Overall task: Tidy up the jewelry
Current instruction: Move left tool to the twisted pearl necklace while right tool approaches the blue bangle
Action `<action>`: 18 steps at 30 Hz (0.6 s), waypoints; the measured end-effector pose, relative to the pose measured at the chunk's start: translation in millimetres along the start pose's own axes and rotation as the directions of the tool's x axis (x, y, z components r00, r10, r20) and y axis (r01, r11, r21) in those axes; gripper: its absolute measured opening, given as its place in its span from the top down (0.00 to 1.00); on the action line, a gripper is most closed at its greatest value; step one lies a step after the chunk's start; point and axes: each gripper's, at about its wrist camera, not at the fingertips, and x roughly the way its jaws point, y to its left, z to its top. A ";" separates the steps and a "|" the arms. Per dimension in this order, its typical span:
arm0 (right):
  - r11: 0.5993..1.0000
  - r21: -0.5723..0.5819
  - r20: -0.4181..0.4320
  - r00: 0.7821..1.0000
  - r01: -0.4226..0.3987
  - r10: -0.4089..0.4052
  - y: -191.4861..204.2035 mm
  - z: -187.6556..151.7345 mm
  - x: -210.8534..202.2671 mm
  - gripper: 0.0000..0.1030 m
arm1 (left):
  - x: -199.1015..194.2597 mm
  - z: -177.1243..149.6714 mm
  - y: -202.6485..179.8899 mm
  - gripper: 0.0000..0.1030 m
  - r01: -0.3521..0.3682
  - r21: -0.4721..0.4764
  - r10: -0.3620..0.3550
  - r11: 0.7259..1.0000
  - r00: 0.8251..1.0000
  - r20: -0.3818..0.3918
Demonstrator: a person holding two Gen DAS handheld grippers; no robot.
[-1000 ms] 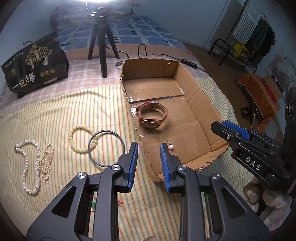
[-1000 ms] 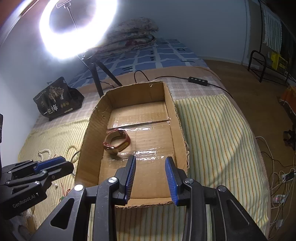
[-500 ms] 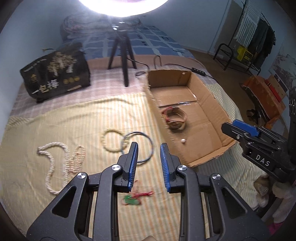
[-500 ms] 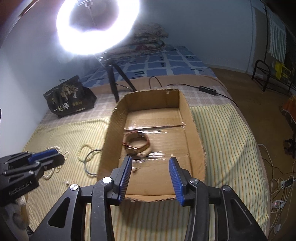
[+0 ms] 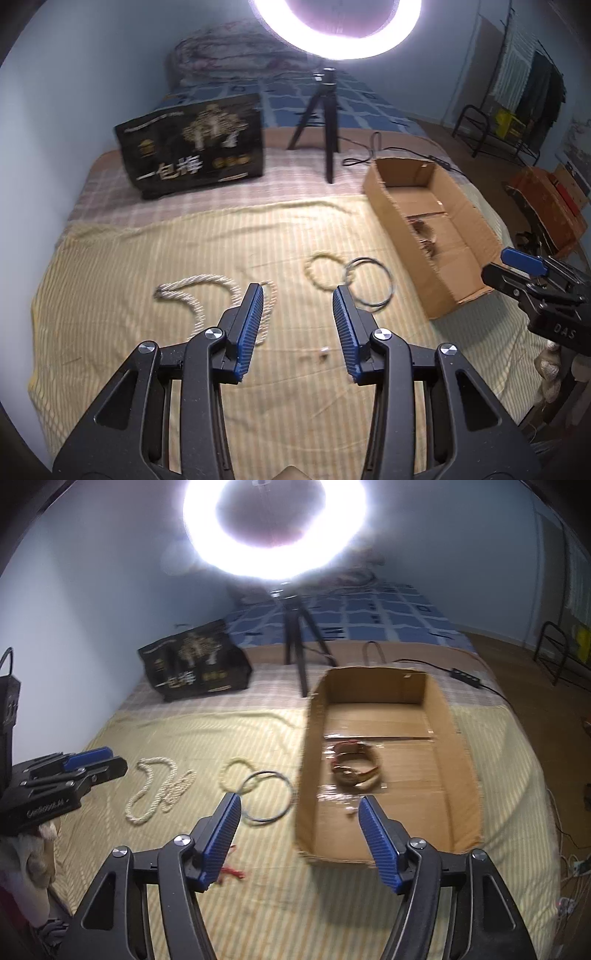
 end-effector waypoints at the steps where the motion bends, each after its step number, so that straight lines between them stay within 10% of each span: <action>1: 1.000 -0.007 -0.003 1.000 -0.007 0.007 4.6 -0.5 1.5 0.33 | -0.9 -1.3 7.3 0.61 -0.005 -0.012 0.005 1.000 1.000 -0.003; 18: 0.992 -0.007 -0.127 0.985 -0.122 0.120 56.3 2.9 52.1 0.20 | 19.7 -27.0 106.0 0.61 -0.059 -0.212 0.028 0.975 0.989 -0.146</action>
